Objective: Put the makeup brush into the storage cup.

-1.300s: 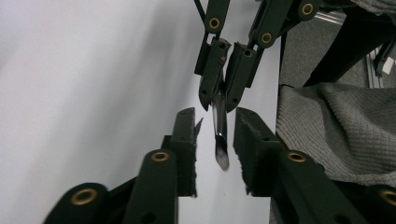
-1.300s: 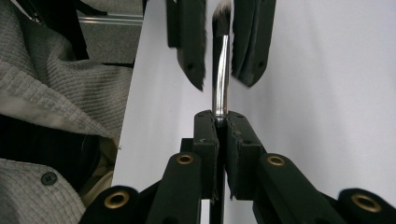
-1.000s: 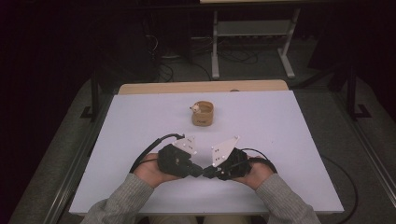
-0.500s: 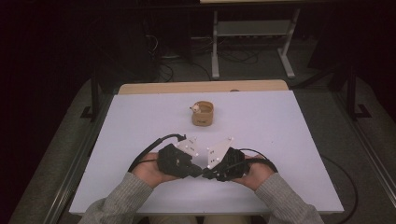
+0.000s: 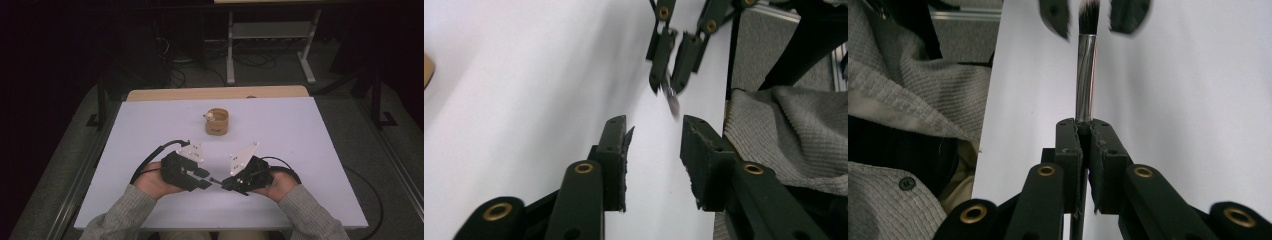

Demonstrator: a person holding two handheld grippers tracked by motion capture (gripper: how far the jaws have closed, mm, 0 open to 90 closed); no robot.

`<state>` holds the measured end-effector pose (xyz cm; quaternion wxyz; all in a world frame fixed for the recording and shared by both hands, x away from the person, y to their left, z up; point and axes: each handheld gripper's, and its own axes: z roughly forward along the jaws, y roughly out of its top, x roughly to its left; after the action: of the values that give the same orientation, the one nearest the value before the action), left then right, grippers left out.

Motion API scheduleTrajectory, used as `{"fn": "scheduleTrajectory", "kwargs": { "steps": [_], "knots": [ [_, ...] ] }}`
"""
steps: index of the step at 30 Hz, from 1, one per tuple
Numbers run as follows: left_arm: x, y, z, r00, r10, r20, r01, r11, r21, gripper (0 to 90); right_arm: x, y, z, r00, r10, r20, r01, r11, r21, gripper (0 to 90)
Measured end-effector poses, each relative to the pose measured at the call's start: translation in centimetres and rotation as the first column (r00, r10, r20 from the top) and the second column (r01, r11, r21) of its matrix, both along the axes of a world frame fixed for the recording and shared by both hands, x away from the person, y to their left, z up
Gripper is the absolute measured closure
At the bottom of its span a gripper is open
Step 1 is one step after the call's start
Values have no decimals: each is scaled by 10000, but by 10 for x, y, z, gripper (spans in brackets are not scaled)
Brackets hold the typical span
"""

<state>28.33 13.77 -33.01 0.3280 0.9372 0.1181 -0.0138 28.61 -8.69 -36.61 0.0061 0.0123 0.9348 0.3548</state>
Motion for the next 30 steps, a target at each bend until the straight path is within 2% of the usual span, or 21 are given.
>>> {"fn": "scheduleTrajectory", "kwargs": {
  "steps": [6,10,14,22,30],
  "knots": [
    [0,12,-5,9993,373,-96,-375,9992,-153,596,10,-13,0,9981,-546,-274,555,9979,338,825],
    [0,19,-12,9979,625,-151,-630,9974,-354,578,17,-14,1,9974,-630,-357,646,9969,458,825],
    [2,26,-19,9957,897,-239,-909,9944,-544,558,26,-14,2,9954,-719,-626,752,9958,527,825],
    [1,41,-32,9871,1572,-299,-1593,9829,-927,534,42,-14,6,9919,-798,-993,888,9920,897,826],
    [1,55,-36,9760,2179,60,-2162,9712,-1001,488,53,-15,17,9885,-948,-1175,1089,9868,1198,826]
  ]
}}
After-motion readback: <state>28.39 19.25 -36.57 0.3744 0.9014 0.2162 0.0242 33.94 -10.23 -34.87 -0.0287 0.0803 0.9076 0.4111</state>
